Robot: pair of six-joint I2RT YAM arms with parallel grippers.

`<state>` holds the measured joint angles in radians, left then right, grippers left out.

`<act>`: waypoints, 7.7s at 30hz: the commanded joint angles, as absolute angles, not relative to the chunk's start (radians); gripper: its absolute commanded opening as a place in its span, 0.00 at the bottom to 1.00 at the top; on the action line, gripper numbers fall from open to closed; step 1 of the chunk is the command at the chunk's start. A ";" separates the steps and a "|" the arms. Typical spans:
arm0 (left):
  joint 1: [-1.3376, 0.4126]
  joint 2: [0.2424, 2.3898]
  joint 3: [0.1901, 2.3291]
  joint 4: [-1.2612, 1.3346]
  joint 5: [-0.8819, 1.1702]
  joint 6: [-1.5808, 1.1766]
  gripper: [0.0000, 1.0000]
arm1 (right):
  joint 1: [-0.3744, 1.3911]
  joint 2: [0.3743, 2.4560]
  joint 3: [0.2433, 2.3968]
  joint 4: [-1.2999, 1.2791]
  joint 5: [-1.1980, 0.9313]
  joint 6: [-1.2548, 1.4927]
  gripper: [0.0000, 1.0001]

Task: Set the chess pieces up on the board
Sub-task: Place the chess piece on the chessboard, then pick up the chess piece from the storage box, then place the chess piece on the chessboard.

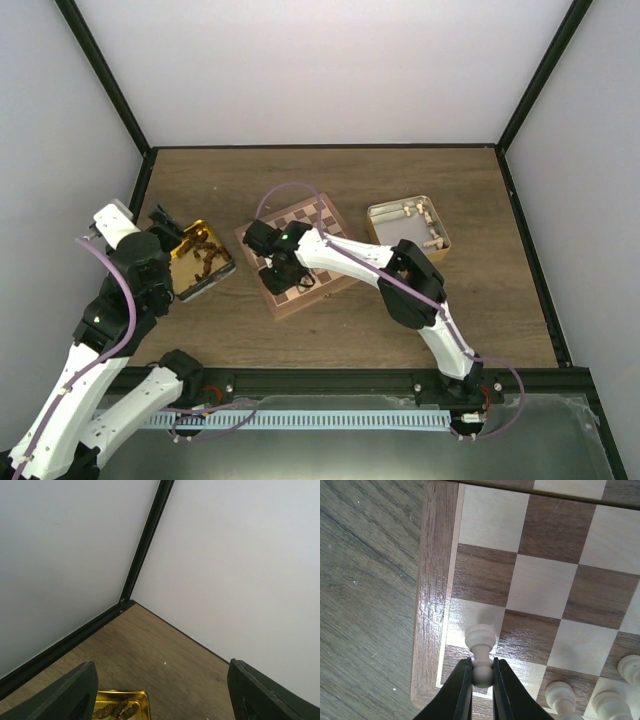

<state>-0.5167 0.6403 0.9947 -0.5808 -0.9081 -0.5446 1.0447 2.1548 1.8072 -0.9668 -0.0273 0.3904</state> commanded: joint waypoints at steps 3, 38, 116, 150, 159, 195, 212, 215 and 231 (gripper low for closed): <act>-0.514 0.638 0.985 -0.570 -0.920 -0.529 0.73 | 1.057 2.181 1.873 -1.021 -0.023 0.352 0.06; -0.514 0.658 0.974 -0.569 -0.891 -0.531 0.73 | 1.058 2.219 1.925 -1.017 -0.050 0.314 0.21; -0.514 0.846 0.920 -0.367 -0.372 -0.464 0.81 | 0.155 2.010 1.266 -0.216 0.102 0.296 0.39; -0.514 1.012 0.866 -0.182 0.225 -0.655 0.85 | 0.233 1.507 0.993 -0.126 -0.535 0.281 0.07; -0.512 1.119 0.886 -0.054 0.516 -0.808 0.92 | 0.436 1.373 0.922 0.055 -0.850 0.169 0.08; -0.514 1.208 0.780 0.117 0.584 -1.103 0.15 | 0.594 1.469 1.072 0.020 -0.852 0.104 0.12; -0.514 1.093 0.728 0.306 0.524 -1.211 0.13 | 0.605 1.359 0.706 0.878 -0.898 0.996 0.51; -0.514 1.089 0.721 0.314 0.525 -1.219 0.13 | 0.620 1.359 0.718 0.853 -0.850 1.012 0.51; -0.513 1.092 0.710 0.321 0.534 -1.229 0.13 | 0.626 1.460 0.781 0.879 -0.770 1.127 0.36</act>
<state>-0.5121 1.1019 0.7231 0.2920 0.5255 -1.2278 0.6178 1.4395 0.7216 0.8364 -0.7937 1.0939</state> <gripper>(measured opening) 0.162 0.397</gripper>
